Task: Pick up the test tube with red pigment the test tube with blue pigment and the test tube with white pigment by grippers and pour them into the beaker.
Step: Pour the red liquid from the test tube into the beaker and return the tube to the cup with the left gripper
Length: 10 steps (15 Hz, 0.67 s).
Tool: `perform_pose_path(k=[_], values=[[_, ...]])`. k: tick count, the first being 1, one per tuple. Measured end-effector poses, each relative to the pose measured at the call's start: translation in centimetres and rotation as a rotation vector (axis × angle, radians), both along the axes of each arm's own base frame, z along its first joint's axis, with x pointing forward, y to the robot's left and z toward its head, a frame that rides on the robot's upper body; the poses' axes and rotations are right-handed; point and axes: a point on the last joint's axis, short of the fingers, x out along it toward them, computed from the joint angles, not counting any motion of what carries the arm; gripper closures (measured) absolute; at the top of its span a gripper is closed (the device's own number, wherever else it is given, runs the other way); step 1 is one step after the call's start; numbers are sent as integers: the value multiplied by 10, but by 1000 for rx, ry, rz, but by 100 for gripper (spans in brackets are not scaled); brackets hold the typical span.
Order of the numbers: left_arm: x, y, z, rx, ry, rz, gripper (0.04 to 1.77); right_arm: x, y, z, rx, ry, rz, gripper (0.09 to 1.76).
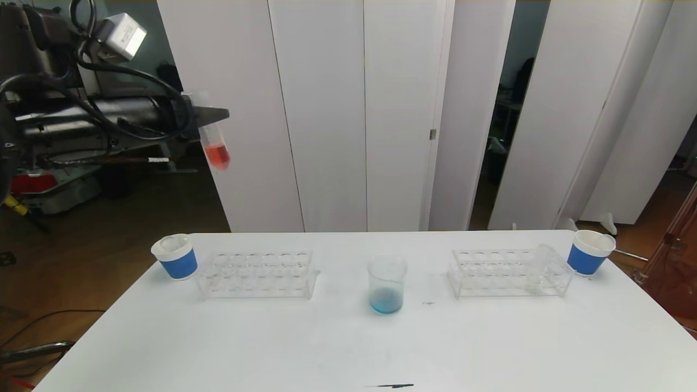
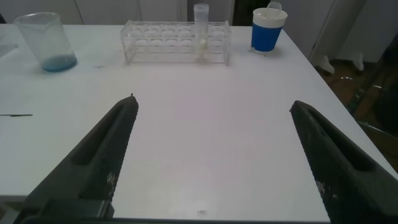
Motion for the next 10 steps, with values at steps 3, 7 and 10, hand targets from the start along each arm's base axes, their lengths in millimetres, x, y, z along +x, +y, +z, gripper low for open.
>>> perform_pose_path(k=[3,7,10], values=[[-3,-14,8,2,-73,-152,123,0,0,0,0,0,0,10],[-5,-35,1,87,-105,-334,123,0,0,0,0,0,0,10],[-5,-59,-6,133,-189,-430,123,0,0,0,0,0,0,10]])
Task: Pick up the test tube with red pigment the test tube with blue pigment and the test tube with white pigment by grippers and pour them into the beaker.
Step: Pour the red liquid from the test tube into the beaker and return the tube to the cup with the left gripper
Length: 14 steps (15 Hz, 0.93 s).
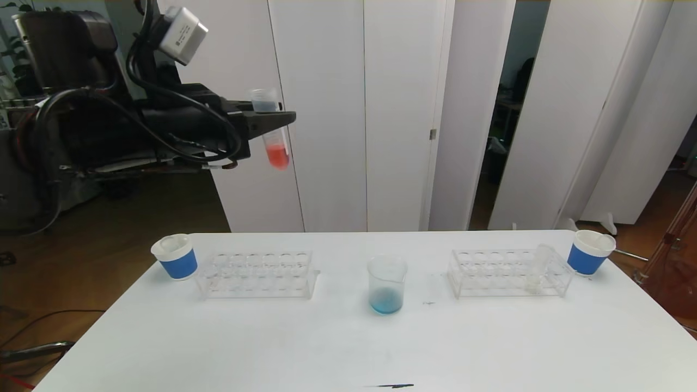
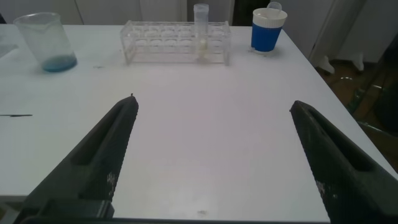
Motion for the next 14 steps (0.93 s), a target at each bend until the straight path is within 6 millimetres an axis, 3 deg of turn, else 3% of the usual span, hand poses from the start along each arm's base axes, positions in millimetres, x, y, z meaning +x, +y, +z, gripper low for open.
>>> perform_pose_path(k=[4,10,14], values=[[2,-35,-13,22,-134,-90,123,0,0,0,0,0,0,10],[6,-57,-45,221,-298,-46,123,0,0,0,0,0,0,10],[0,-71,-54,319,-386,-52,123,0,0,0,0,0,0,10]])
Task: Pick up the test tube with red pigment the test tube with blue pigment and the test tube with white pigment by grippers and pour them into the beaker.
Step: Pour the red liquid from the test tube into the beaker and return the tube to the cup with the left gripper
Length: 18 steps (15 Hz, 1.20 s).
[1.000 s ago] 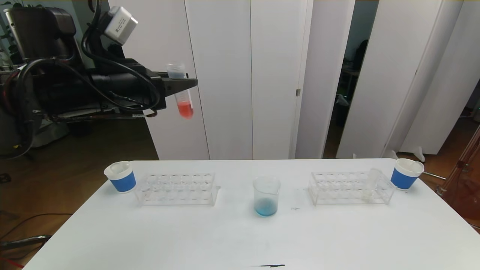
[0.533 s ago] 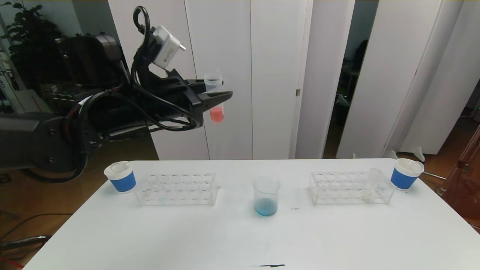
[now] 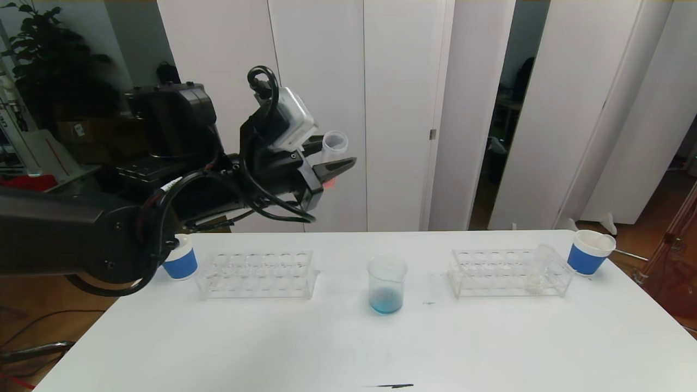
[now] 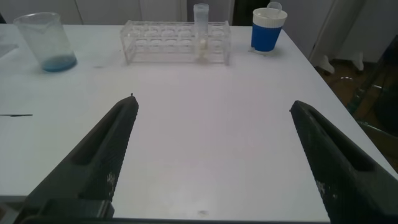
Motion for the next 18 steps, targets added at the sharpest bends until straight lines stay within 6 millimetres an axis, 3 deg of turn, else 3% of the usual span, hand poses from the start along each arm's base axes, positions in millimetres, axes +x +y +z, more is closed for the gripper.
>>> perform_pose_path(k=[5,10,13,18], values=[[1,-12,-1,71,-72,-54,123,0,0,0,0,0,0,10],[20,-37,-14,97,-212,-79,123,0,0,0,0,0,0,10],[32,-44,-34,152,-294,-71,123,0,0,0,0,0,0,10],[36,-48,-64,210,-362,-119,123,0,0,0,0,0,0,10]])
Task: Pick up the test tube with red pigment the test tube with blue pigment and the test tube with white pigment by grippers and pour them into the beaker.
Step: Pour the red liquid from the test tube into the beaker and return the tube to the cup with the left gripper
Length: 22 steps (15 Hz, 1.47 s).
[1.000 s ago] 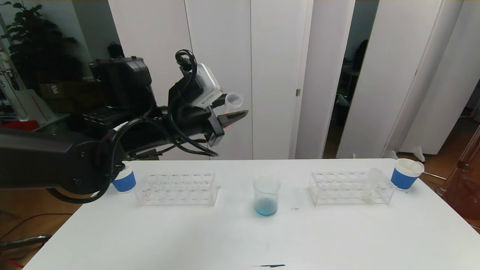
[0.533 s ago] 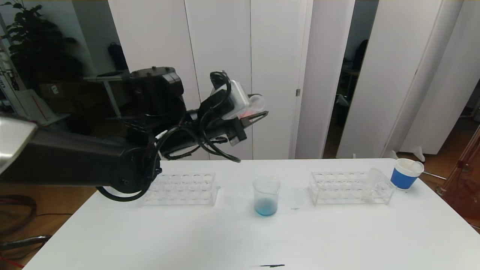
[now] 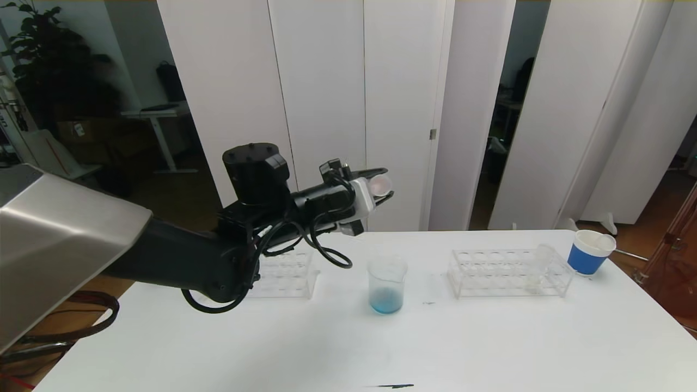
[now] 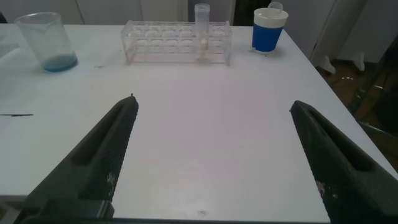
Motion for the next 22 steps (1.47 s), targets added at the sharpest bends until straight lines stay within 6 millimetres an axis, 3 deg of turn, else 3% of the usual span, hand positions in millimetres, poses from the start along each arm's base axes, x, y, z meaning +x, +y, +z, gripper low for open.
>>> perform_pose_path(k=[10,16,22], values=[[7,-17,-25,-61,-237,-47,123,0,0,0,0,0,0,10],[28,-22,-48,-39,-263,-28,123,0,0,0,0,0,0,10],[53,-15,-68,0,-302,21,123,0,0,0,0,0,0,10]])
